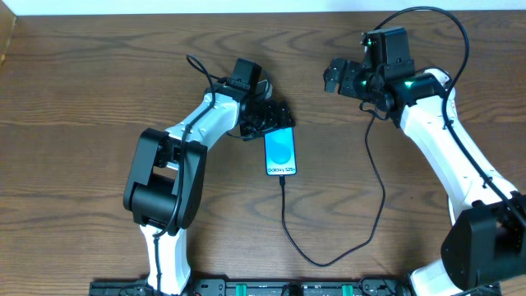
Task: Plug charger to phone and switch on socket
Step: 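Set the phone flat on the table and open the left gripper, then raise the left gripper away from the phone, then move the right gripper to the white power strip's switch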
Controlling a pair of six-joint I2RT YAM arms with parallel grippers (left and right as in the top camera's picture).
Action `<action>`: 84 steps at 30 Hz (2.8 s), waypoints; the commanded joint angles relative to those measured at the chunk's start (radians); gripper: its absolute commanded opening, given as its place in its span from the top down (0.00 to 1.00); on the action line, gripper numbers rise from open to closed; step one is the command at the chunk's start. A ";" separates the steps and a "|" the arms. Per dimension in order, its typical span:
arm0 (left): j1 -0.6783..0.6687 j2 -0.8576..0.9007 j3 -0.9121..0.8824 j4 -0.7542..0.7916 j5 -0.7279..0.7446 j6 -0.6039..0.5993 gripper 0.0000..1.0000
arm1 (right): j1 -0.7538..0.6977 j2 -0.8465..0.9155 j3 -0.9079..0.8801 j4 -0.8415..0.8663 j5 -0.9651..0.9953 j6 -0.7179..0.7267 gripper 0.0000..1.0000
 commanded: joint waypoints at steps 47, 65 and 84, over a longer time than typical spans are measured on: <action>0.203 -0.556 0.069 -0.249 -0.319 0.145 0.06 | -0.070 -0.018 0.103 -0.122 -0.110 -0.152 0.01; 0.203 -0.556 0.069 -0.249 -0.319 0.145 0.06 | -0.678 0.023 0.518 -0.564 -0.370 -0.811 0.01; 0.203 -0.556 0.069 -0.249 -0.319 0.145 0.06 | -0.692 0.466 0.436 -0.531 -0.463 -0.844 0.01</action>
